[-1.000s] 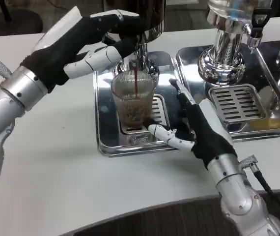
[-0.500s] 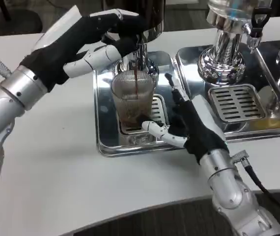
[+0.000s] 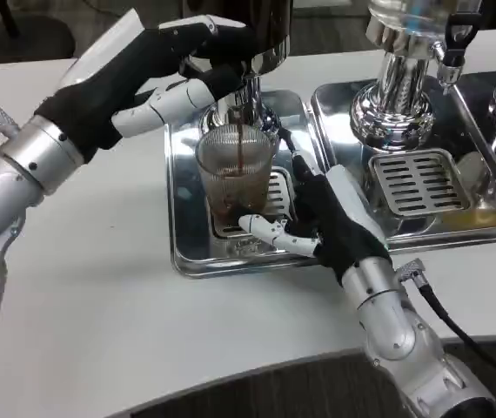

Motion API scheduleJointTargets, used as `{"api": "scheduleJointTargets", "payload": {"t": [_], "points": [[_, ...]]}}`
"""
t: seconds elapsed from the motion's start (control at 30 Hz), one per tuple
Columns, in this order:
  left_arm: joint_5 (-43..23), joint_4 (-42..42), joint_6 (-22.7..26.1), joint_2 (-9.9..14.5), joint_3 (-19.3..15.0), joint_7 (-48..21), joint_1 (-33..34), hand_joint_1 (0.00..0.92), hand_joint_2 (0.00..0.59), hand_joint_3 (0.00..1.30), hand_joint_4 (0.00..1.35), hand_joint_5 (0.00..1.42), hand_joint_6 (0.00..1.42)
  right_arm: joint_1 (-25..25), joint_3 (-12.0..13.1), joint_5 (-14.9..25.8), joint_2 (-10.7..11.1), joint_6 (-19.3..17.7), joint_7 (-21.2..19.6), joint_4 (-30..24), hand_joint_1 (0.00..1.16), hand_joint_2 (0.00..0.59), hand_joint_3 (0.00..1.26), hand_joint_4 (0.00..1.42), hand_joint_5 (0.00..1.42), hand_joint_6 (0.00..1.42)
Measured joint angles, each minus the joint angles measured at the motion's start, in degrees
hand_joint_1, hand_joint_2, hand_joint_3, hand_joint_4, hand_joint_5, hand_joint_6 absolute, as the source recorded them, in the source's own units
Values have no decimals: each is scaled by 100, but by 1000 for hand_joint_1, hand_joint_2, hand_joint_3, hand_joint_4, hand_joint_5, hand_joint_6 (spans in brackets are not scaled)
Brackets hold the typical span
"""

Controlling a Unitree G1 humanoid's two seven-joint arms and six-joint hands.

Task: Grasp the cup under the faucet to collect the drink, then remove the cup.

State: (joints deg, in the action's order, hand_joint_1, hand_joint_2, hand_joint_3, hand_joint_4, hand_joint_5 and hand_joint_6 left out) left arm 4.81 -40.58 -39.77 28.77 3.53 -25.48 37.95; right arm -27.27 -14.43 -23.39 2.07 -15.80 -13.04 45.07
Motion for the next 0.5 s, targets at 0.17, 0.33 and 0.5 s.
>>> {"api": "scheduleJointTargets", "payload": {"t": [0.17,0.33,0.5], "points": [[0,29,24,17,-1,-25,0,0,82,340,333,338,578,-150,0,2,-76,-44,-122,242,603,172,0,0,6,172],[0,38,30,21,-4,-36,0,0,82,340,333,338,578,-324,-13,-3,-148,-85,-189,499,603,172,0,0,4,166],[0,41,38,21,-8,-36,0,0,82,340,333,338,578,-447,-19,4,-187,-180,-266,751,604,172,0,0,4,164]]}}
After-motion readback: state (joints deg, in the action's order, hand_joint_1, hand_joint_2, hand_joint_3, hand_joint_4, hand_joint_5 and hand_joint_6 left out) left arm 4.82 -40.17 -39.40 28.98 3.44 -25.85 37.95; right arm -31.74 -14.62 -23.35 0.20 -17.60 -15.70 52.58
